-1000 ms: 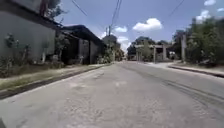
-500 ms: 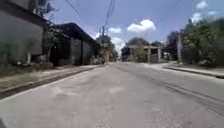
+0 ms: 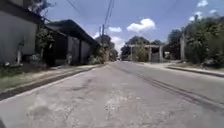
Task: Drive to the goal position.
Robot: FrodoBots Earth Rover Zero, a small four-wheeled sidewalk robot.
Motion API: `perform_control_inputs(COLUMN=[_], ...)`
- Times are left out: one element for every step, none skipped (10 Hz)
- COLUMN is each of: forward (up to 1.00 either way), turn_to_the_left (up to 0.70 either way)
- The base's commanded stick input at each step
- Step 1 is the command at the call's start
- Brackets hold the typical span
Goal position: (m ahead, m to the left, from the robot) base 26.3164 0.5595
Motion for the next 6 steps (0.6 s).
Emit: perform_control_inputs(forward=[1.0,1.0,1.0,1.0,1.0,1.0], turn_to_the_left=[0.03,0.03,0.03,0.03,0.03,-0.02])
